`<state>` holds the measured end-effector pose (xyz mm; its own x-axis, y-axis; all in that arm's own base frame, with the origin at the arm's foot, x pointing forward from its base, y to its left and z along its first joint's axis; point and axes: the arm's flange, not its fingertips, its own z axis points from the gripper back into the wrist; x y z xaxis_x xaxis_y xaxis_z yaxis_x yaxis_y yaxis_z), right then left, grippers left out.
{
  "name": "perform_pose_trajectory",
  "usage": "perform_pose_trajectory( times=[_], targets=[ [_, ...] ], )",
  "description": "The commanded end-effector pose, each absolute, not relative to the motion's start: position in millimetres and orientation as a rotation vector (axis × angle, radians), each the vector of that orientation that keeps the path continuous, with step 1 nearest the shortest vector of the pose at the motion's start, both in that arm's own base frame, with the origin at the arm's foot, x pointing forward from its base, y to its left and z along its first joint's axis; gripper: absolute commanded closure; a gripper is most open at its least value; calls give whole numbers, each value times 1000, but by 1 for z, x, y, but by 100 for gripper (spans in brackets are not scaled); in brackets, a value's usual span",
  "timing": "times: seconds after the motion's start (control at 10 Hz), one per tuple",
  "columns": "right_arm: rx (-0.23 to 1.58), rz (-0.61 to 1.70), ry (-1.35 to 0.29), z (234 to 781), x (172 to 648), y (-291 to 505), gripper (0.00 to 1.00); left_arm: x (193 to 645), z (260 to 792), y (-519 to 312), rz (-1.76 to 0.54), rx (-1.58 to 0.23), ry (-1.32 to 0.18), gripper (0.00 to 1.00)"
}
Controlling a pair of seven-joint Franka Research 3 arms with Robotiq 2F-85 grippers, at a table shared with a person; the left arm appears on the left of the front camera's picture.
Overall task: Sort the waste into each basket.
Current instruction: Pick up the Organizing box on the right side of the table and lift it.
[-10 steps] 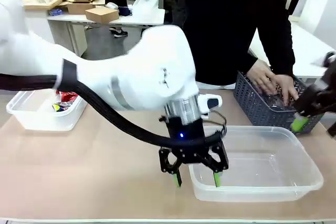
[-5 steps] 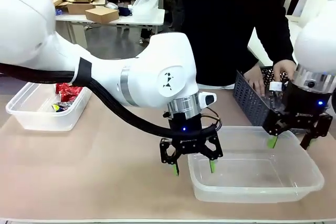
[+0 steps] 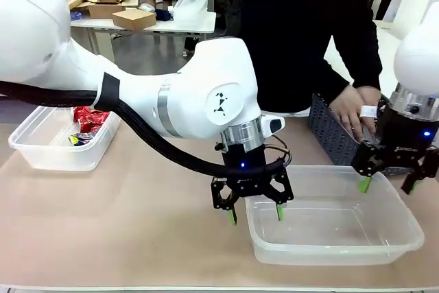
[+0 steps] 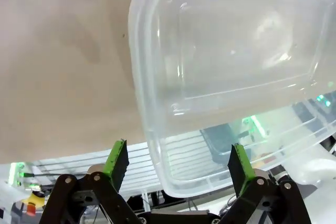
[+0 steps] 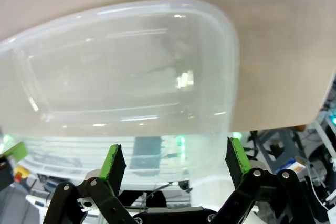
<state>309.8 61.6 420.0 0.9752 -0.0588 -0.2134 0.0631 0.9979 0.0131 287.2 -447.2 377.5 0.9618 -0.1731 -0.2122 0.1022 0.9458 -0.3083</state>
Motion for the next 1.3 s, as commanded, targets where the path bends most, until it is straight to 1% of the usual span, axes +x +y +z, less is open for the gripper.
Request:
perform_pose_trajectory(
  times=[0.0, 0.1, 0.3, 0.5, 0.7, 0.9, 1.0, 1.1, 1.2],
  targets=[
    [-74, -91, 199, 402, 310, 38, 0, 287, 385, -451, -96, -276, 124, 0],
    [-109, -78, 214, 391, 311, 35, 0, 288, 388, -451, -72, -271, 92, 0],
    [-57, -28, 237, 360, 314, 46, 0, 294, 383, -454, -14, -221, 52, 0],
    [8, -10, 289, 338, 311, 57, 0, 297, 378, -455, 0, -195, 54, 0],
    [27, 19, 335, 326, 305, 60, 0, 300, 371, -458, 1, -174, 60, 0],
    [27, 40, 343, 327, 299, 56, 0, 301, 367, -459, -3, -160, 63, 0],
    [38, 49, 342, 330, 298, 52, 0, 301, 366, -458, 10, -138, 79, 48],
    [56, 50, 348, 333, 298, 49, 59, 301, 366, -457, 10, -138, 81, 60],
    [52, 52, 351, 335, 298, 48, 59, 301, 365, -456, 10, -137, 80, 100]
  ],
)
